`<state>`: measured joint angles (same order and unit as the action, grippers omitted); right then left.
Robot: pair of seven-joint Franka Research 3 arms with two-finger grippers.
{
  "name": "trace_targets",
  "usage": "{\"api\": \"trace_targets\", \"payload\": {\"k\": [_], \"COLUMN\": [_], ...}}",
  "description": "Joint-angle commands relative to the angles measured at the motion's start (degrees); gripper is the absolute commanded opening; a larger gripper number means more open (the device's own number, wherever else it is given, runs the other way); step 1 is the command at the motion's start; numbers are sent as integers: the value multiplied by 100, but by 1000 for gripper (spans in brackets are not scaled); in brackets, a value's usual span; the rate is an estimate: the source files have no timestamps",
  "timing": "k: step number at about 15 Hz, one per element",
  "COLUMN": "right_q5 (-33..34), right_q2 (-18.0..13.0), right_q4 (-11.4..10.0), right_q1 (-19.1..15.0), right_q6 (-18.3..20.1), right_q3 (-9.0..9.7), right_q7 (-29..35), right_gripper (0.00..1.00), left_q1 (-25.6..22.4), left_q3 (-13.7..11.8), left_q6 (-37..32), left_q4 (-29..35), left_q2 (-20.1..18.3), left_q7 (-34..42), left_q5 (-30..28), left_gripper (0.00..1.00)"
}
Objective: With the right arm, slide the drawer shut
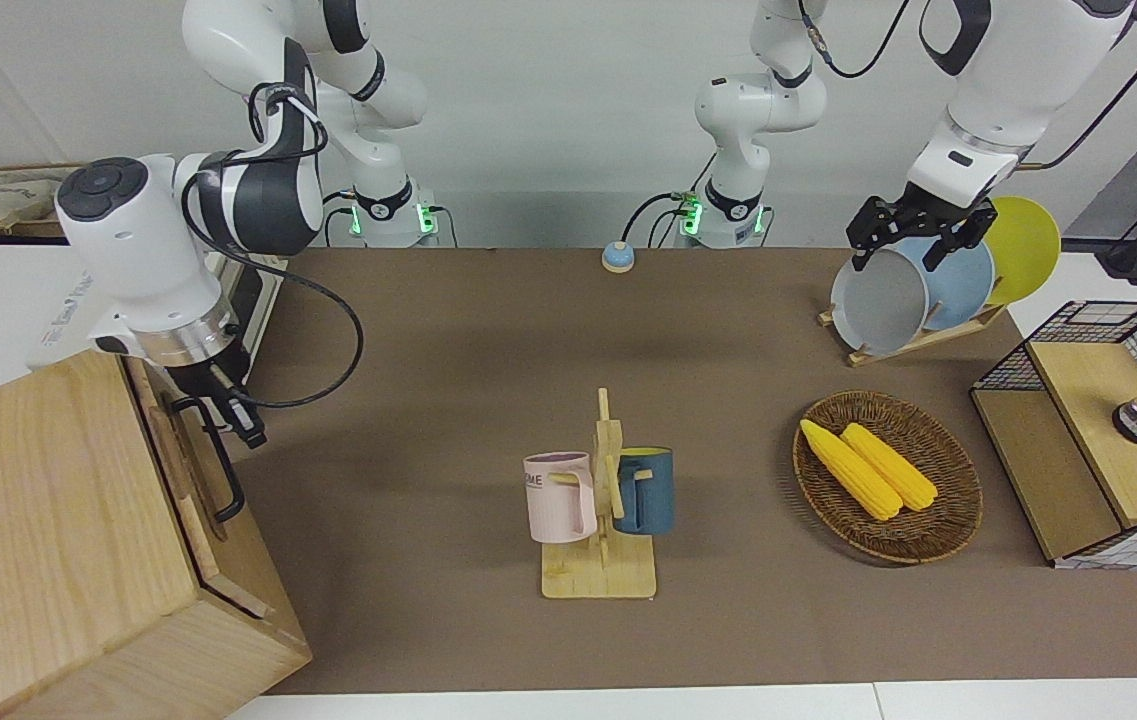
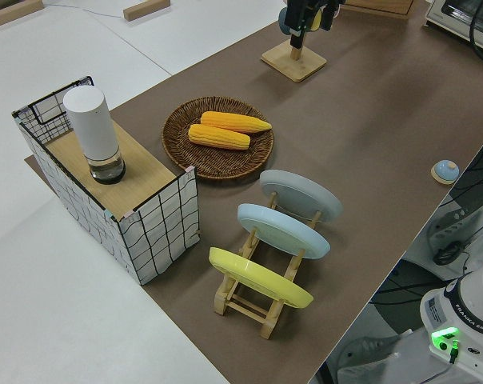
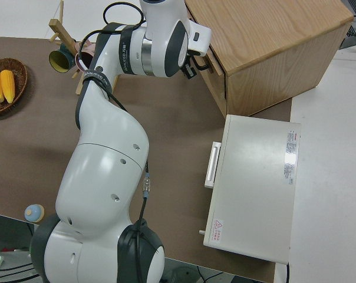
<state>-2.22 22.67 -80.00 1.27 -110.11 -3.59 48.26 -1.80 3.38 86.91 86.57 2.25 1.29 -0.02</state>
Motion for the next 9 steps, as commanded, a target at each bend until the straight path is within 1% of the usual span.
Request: {"api": "trace_targets", "payload": {"k": [1, 4, 6, 9], "right_q5": [38, 20, -24, 38], "right_q2": [45, -17, -131, -307], "right_q4": [160, 160, 160, 160], "right_q1": [285, 611, 682, 971], "right_q6": [577, 1096, 1220, 1343], "right_q3": [-10, -10, -10, -10], "right_q7": [-544, -669, -668, -703], "right_gripper": [0, 0, 0, 0], "left_q1": [-31, -31, -31, -31], "left_q3": [40, 40, 40, 40], "left_q6": [-113, -113, -113, -113], "left_q4": [-149, -140, -140, -149], "left_q2": [65, 65, 65, 65], "left_q7": [56, 56, 56, 56], "left_q5": [98, 98, 98, 98], "left_gripper": [993, 993, 993, 993]}}
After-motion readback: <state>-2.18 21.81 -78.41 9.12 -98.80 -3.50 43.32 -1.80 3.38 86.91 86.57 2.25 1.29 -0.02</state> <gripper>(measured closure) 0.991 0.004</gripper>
